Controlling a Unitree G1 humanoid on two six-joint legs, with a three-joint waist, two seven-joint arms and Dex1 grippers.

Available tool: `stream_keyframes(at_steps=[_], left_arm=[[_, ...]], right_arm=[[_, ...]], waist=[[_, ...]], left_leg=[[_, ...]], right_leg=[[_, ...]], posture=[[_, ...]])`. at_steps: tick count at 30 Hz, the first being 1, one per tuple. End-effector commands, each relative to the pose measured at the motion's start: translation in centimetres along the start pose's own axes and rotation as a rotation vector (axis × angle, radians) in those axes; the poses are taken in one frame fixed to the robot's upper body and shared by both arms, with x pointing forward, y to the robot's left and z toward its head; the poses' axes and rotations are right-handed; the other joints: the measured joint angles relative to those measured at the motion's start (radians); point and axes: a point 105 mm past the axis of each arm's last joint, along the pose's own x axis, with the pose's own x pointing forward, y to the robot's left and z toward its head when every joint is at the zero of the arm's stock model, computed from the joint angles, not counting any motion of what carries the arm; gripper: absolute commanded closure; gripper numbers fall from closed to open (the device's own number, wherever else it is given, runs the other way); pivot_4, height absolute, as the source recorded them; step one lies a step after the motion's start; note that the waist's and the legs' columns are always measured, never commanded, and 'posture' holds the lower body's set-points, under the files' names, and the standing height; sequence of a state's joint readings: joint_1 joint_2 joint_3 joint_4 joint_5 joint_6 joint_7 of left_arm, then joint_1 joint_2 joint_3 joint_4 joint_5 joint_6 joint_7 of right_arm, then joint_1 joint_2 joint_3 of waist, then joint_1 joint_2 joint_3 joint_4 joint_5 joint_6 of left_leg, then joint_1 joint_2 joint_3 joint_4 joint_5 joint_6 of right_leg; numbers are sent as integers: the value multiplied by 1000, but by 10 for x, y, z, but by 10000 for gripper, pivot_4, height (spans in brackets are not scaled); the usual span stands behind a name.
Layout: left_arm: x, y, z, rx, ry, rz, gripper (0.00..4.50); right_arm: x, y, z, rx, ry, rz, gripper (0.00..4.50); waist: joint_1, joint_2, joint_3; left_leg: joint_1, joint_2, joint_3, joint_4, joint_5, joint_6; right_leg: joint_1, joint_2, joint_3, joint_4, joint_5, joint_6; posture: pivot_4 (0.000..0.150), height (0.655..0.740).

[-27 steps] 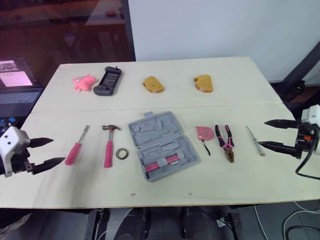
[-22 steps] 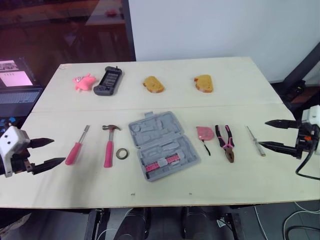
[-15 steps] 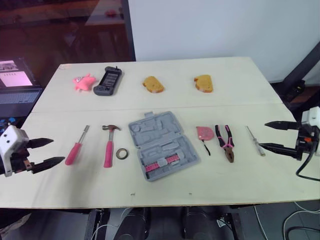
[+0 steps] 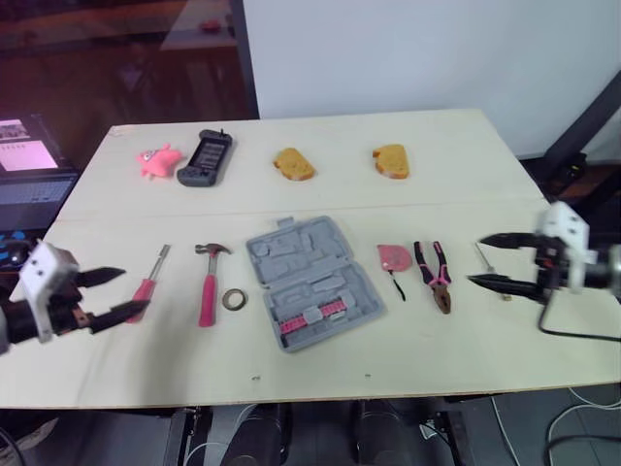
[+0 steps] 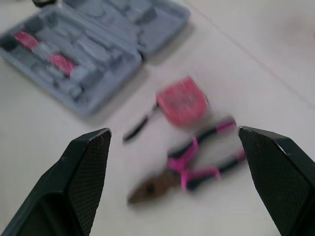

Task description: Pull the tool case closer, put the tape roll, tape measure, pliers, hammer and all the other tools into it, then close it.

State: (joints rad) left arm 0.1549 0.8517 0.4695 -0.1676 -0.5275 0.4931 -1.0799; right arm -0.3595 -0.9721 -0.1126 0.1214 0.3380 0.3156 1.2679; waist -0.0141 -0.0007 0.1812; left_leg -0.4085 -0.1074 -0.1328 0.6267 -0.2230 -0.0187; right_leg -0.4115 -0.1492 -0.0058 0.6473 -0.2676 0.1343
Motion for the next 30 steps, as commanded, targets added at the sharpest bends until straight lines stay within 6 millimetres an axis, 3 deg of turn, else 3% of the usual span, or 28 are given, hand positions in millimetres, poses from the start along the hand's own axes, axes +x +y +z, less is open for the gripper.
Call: stream_keyframes(at_steps=[1,9,12,15,19,21,22,30], left_arm=[[22,-22,6,-6,-23,-5,0],[69,-48,-11,31,17,0,0],[78,-50,-15,33,11,-20,8596],[93,-54,-13,73,20,-77,24311],[103,-54,-11,107,35,-111,44762],[108,-53,-9,124,46,-141,45000],[111,-52,-8,128,50,-149,45000],[128,-45,-10,156,103,-154,45000]], right_arm=[[31,8,20,-91,-12,36,1249],[88,11,11,-157,76,91,1249],[101,1,5,-196,141,77,0],[112,-9,7,-244,177,86,12482],[124,-15,10,-279,189,102,33153],[133,-20,10,-275,214,111,43297],[136,-22,10,-287,229,110,44661],[155,-24,10,-349,277,135,44661]], waist=[[6,-1,0],[7,-2,0],[3,-2,0],[2,-2,0],[0,-2,0],[-2,-2,0],[-3,-2,0],[-6,-2,0]], left_leg=[[0,0,-1,1,0,0],[0,-2,0,3,0,0],[0,-2,0,2,0,0],[0,-2,-1,2,1,0],[0,-2,-1,2,1,-1],[0,-2,-1,2,1,-1],[0,-1,-1,2,1,-1],[0,0,-3,1,2,-3]], right_leg=[[1,0,0,0,0,0],[2,1,-1,-1,2,1],[2,1,-1,-1,2,2],[1,2,-1,0,2,2],[2,3,-1,0,4,5],[2,4,-1,0,4,5],[2,5,-1,0,4,5],[1,7,0,0,5,3]], posture=[[1500,7400],[1500,7400],[1500,7400],[1500,7400],[1500,7400],[1500,7400],[1500,7400],[1500,7400]])
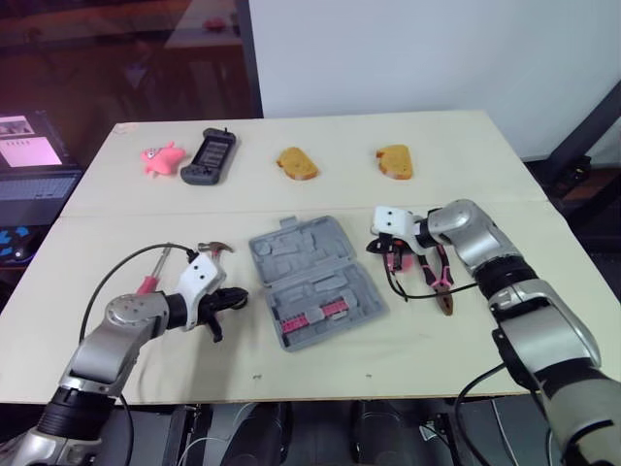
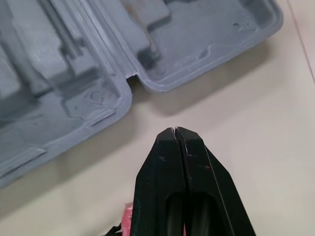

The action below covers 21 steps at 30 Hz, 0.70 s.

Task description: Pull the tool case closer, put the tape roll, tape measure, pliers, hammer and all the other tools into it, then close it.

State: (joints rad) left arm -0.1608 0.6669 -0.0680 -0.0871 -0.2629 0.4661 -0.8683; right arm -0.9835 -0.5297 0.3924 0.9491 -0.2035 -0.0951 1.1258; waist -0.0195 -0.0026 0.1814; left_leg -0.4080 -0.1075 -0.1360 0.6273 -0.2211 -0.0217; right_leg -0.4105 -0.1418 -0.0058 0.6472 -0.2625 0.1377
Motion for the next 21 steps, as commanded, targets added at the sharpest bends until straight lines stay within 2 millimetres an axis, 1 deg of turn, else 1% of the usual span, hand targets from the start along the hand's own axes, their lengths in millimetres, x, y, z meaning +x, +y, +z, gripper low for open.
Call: stream_keyframes(at_steps=[1,6,10,12,16,19,21], left_arm=[[7,0,7,36,-2,-16,45000],[13,-3,10,45,-1,-31,45000],[16,-2,9,58,8,-28,45000],[21,-3,5,100,31,-34,45000],[30,-7,7,115,13,-40,45000],[34,-6,5,145,26,-41,45000],[38,-3,4,149,33,-35,45000]], right_arm=[[1,-9,9,-48,8,-19,44661],[8,-9,12,-43,1,-14,44661],[15,-5,13,-39,-1,4,44661],[17,-3,13,-39,-1,12,44661],[22,1,11,-48,9,23,44661],[27,6,9,-79,29,37,44661],[31,8,12,-91,22,45,44661]], waist=[[-1,0,0],[-2,0,0],[-3,0,0],[-3,0,0],[-2,0,0],[-2,0,0],[-2,1,0]], left_leg=[[0,0,0,0,0,0],[0,1,-1,0,1,-1],[0,1,-1,0,1,-2],[0,1,-1,-1,1,-2],[0,1,-1,0,1,-2],[0,1,-1,0,1,-2],[0,1,-1,0,1,-2]], right_leg=[[0,0,0,0,0,0],[0,2,0,0,1,-1],[-1,3,1,0,1,-1],[-1,3,1,1,1,-2],[-1,4,1,1,1,-2],[-1,4,1,1,1,-2],[-2,4,1,1,1,-2]], posture=[[1500,7400],[1500,7400],[1500,7400],[1500,7400],[1500,7400],[1500,7400],[1500,7400]])
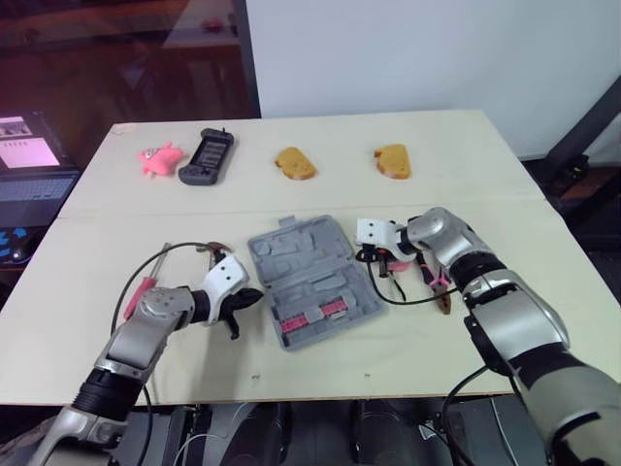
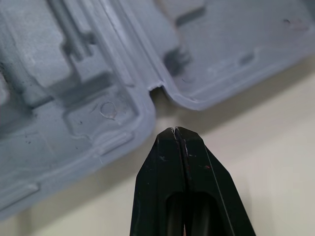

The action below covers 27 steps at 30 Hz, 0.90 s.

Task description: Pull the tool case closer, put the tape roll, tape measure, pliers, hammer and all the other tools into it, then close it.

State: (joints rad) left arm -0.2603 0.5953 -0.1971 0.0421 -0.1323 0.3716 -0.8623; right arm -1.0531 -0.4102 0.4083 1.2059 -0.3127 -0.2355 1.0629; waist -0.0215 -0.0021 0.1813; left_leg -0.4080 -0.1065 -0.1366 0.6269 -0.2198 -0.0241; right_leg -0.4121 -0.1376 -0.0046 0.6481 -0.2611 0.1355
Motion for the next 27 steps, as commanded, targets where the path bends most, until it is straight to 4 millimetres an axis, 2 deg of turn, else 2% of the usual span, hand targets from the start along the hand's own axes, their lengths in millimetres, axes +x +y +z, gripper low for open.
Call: stream_keyframes(at_steps=[1,7,14,22,27], left_arm=[[5,5,5,56,0,13,45000],[18,5,9,56,-23,3,45000],[20,6,27,96,-42,-21,45000],[11,5,10,108,32,-64,45000],[10,5,9,115,53,-107,45000]], right_arm=[[1,-5,14,-56,-20,-12,44661],[4,-3,23,-94,-47,16,44661],[-8,6,15,-113,-98,52,44661],[-4,18,17,-72,-130,79,44661],[-4,31,23,-14,-177,93,44661]], waist=[[0,0,0],[-8,0,0],[-14,0,0],[-26,0,0],[-20,0,0]], left_leg=[[0,0,0,0,0,0],[0,0,0,0,0,0],[0,0,-1,0,0,-1],[0,1,0,0,0,-1],[0,1,0,0,0,-1]], right_leg=[[0,0,0,0,0,0],[0,1,0,0,0,0],[0,1,0,1,0,0],[-1,2,1,2,0,0],[-1,2,1,2,0,0]], posture=[[1500,7400],[1500,7400],[1500,7400],[1500,7400],[1500,7400]])
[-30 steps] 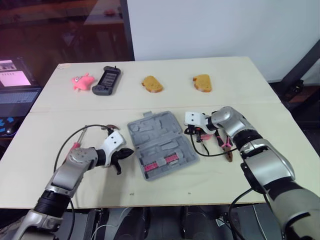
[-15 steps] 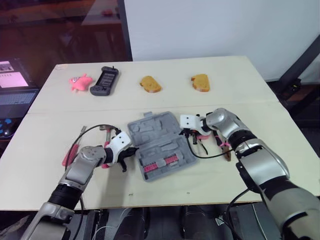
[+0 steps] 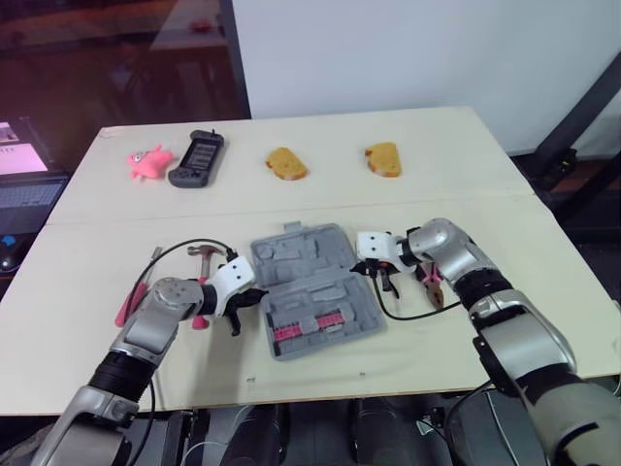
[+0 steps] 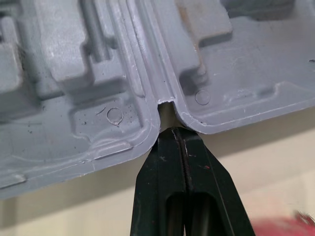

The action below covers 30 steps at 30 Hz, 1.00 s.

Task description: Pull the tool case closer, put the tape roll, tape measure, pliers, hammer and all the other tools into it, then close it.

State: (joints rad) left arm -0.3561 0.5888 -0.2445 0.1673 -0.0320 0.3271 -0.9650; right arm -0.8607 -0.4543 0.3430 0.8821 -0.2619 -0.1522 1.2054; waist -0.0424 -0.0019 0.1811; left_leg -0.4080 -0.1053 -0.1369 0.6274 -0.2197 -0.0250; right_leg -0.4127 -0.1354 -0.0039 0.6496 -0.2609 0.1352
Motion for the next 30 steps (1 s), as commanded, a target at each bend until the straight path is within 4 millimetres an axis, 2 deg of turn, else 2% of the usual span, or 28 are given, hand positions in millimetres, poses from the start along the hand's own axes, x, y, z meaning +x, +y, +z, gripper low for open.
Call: stream_keyframes(at_steps=[1,8,15,22,30], left_arm=[[-1,0,13,43,-29,-32,45000],[-5,-2,9,40,-17,-45,45000],[-11,-12,-1,23,-1,-43,45000],[-14,-10,0,25,-2,-18,45000],[-23,-18,-7,-2,15,-14,45000]], right_arm=[[-1,4,20,-10,-79,0,44661],[1,24,18,59,-116,11,44661],[3,43,21,89,-143,45,44661],[4,48,24,106,-153,26,44661],[5,57,25,145,-162,22,44661]], waist=[[1,0,0],[0,0,0],[1,0,0],[1,0,0],[0,0,0]], left_leg=[[0,0,0,0,0,0],[0,0,0,0,0,0],[0,2,0,0,0,0],[0,2,0,0,0,0],[0,3,0,0,0,0]], right_leg=[[0,0,0,0,0,0],[0,0,0,0,0,0],[0,0,0,0,0,0],[1,0,0,0,0,0],[0,0,0,0,0,0]], posture=[[1500,7400],[1500,7400],[1500,7400],[1500,7400],[1500,7400]])
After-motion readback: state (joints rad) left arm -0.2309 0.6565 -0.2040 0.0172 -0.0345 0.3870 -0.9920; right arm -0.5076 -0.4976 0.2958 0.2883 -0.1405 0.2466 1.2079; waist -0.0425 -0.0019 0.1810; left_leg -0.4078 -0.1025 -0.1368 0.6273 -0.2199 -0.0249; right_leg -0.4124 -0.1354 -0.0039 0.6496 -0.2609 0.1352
